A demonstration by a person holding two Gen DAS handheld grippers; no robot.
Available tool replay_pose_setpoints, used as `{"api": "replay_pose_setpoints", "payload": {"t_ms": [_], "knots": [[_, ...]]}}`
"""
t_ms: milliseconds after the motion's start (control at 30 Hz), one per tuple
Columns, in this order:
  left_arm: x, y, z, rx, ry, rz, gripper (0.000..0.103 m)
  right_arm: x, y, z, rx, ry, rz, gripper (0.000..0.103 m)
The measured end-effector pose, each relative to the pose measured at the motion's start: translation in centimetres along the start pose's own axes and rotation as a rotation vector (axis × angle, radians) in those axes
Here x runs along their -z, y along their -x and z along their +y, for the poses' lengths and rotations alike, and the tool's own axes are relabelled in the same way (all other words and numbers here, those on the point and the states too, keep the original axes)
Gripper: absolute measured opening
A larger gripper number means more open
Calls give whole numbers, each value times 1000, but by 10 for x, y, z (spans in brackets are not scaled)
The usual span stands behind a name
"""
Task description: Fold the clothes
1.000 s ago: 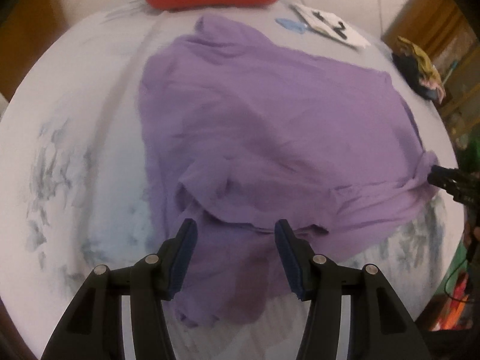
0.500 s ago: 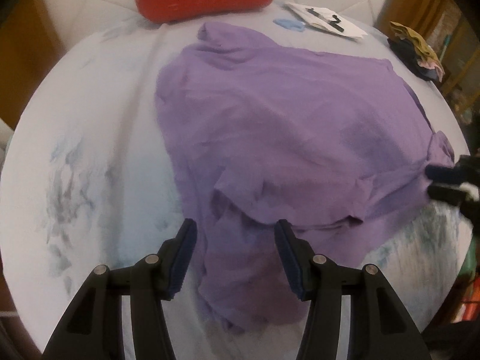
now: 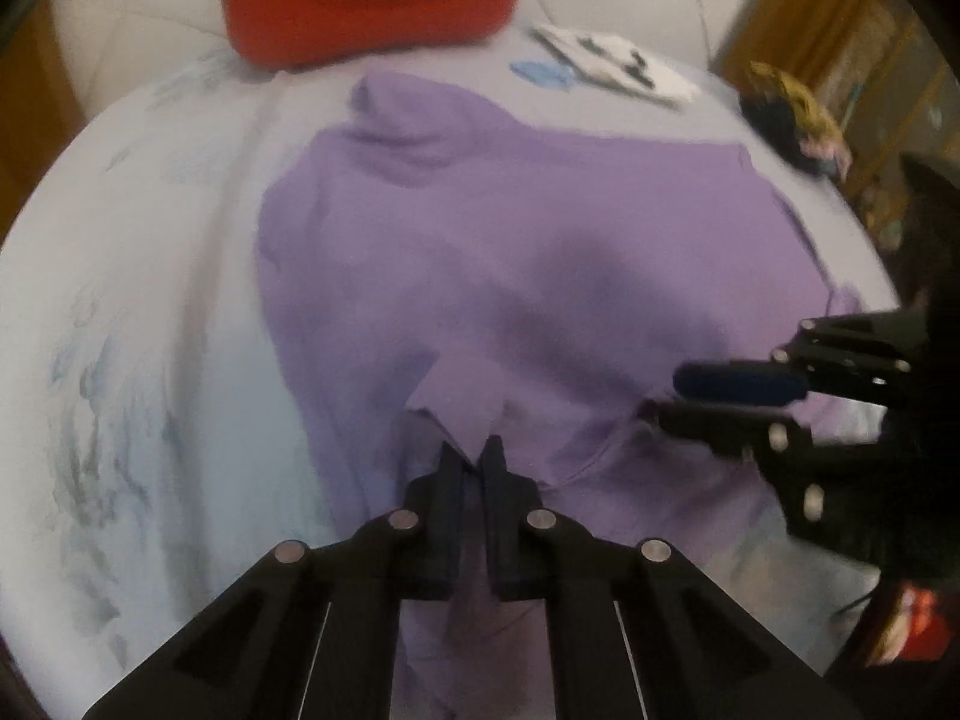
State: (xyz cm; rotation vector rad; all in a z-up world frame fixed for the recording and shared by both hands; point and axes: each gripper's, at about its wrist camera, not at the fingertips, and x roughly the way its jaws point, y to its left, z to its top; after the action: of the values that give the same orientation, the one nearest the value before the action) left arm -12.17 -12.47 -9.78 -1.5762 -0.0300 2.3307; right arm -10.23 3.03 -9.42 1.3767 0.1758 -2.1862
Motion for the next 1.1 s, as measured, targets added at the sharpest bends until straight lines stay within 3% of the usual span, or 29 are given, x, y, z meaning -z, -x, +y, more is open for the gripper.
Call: {"api": "replay_pose_setpoints", "payload": {"t_ms": [100,133,167,200,300,400,500,800,900,967,1100], "knots": [[-12,5,8,-23,49,-9,37,-12,2,-41,-39,-188,-12,17],[-13,11,10,-37,56,-22,56,-14,2,-54,-44,-243,-3,19],[-11,17,12,-47,60,-38,64,-14,4,-61,-39,-268,-6,22],[-9,23,15,-56,65,-46,64,-10,12,-71,-40,-300,-23,27],[7,34,22,-79,89,-37,64,10,47,-101,-27,-397,-84,38],[26,37,19,-111,81,-23,64,49,87,-137,59,-477,-129,45],[30,30,9,-111,61,-7,64,74,102,-149,89,-457,-88,45],[24,22,-16,-98,40,-32,64,33,58,-58,-17,-137,-45,45],[21,11,-19,-99,16,-14,51,16,31,-32,-29,-58,-14,45],[24,4,-17,-85,21,15,27,6,16,-21,-16,-13,4,45],[35,-8,-12,-77,28,74,14,-9,-8,-1,-25,75,19,48]]}}
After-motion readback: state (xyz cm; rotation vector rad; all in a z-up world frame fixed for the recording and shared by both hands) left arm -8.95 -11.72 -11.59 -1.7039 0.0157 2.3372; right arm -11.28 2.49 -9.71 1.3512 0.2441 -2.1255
